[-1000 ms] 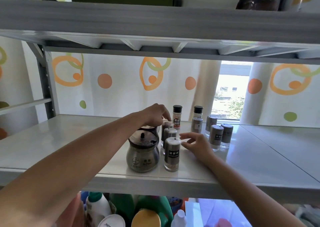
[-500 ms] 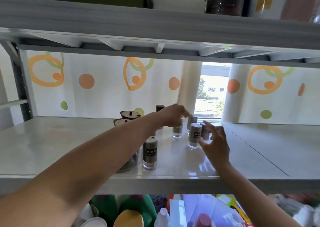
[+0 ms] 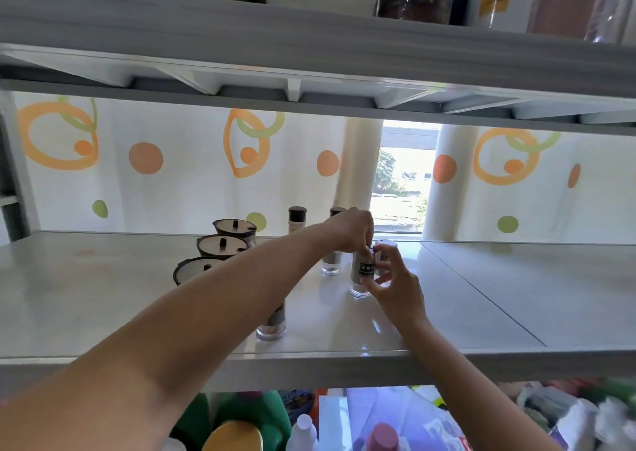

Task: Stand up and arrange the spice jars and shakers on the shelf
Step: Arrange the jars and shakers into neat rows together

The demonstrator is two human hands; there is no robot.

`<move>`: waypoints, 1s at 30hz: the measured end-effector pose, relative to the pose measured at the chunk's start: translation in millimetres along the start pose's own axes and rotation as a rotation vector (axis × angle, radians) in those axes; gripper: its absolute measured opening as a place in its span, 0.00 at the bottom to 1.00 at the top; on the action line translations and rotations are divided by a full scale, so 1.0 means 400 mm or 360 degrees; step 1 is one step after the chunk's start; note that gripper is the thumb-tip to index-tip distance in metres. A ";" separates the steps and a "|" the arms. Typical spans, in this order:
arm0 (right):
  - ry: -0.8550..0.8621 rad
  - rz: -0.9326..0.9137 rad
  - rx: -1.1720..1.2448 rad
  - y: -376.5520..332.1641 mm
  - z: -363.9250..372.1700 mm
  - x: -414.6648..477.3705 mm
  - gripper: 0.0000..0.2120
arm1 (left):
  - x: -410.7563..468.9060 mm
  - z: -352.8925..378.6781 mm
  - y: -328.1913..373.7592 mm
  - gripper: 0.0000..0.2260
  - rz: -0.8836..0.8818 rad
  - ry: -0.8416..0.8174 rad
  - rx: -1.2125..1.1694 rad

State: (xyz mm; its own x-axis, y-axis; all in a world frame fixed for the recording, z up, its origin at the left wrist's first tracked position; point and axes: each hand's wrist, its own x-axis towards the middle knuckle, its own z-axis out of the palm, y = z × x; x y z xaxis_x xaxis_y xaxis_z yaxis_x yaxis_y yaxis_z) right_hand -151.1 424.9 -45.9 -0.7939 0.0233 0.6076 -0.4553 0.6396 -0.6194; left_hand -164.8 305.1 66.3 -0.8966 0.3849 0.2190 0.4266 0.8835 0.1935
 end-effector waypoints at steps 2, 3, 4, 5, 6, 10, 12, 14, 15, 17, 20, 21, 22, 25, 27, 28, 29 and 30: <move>-0.0070 -0.0009 0.0062 -0.001 0.000 0.000 0.25 | -0.006 -0.010 -0.003 0.11 -0.0005 -0.0045 0.0003; -0.0114 -0.0020 0.0096 -0.003 0.000 -0.001 0.25 | -0.011 -0.016 -0.006 0.11 -0.0007 -0.0070 0.0012; -0.0162 -0.0034 0.0128 -0.008 0.002 -0.003 0.26 | -0.017 -0.022 -0.010 0.12 -0.0008 -0.0097 0.0023; -0.0210 -0.0052 0.0158 -0.013 0.005 -0.006 0.26 | -0.024 -0.030 -0.014 0.11 -0.0009 -0.0129 0.0032; -0.0254 -0.0072 0.0188 -0.018 0.009 -0.009 0.26 | -0.033 -0.039 -0.018 0.11 -0.0010 -0.0161 0.0039; -0.0404 -0.0157 0.0243 -0.042 0.021 -0.027 0.26 | -0.079 -0.070 -0.033 0.08 -0.0046 -0.0263 0.0012; -0.0449 -0.0176 0.0249 -0.057 0.023 -0.039 0.27 | -0.101 -0.082 -0.036 0.09 -0.0072 -0.0294 -0.0001; -0.0483 -0.0185 0.0268 -0.073 0.021 -0.052 0.27 | -0.119 -0.088 -0.039 0.10 -0.0083 -0.0307 -0.0014; -0.0497 -0.0189 0.0276 -0.079 0.019 -0.058 0.28 | -0.128 -0.090 -0.039 0.09 -0.0080 -0.0306 -0.0016; -0.0512 -0.0195 0.0289 -0.092 0.014 -0.070 0.28 | -0.146 -0.091 -0.040 0.09 -0.0062 -0.0299 -0.0006; -0.0508 -0.0230 0.0324 -0.105 0.008 -0.087 0.28 | -0.175 -0.089 -0.042 0.09 -0.0038 -0.0274 -0.0043; -0.0506 -0.0238 0.0329 -0.109 0.007 -0.091 0.28 | -0.183 -0.086 -0.044 0.10 -0.0032 -0.0256 -0.0055; -0.0507 -0.0239 0.0333 -0.112 0.006 -0.096 0.28 | -0.190 -0.082 -0.046 0.10 -0.0028 -0.0234 -0.0055; -0.0509 -0.0241 0.0324 -0.120 0.002 -0.110 0.27 | -0.211 -0.074 -0.050 0.11 -0.0006 -0.0192 -0.0030; -0.0515 -0.0244 0.0321 -0.126 0.001 -0.119 0.27 | -0.226 -0.079 -0.051 0.11 0.0004 -0.0197 -0.0033; -0.0520 -0.0251 0.0306 -0.130 0.001 -0.123 0.27 | -0.233 -0.082 -0.052 0.11 0.0009 -0.0199 -0.0034; -0.0524 -0.0261 0.0288 -0.134 0.003 -0.126 0.28 | -0.240 -0.086 -0.052 0.11 0.0017 -0.0197 -0.0031; -0.0526 -0.0269 0.0276 -0.138 0.005 -0.129 0.28 | -0.246 -0.088 -0.052 0.11 0.0024 -0.0194 -0.0023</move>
State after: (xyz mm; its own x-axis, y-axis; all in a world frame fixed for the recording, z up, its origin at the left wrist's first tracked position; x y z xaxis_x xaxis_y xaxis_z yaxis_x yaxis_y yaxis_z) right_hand -85.9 386.8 -44.3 -0.7760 -0.3370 0.5331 -0.6291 0.4738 -0.6163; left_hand -81.2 239.3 74.3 -0.8975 0.4286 0.1043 0.4411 0.8738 0.2048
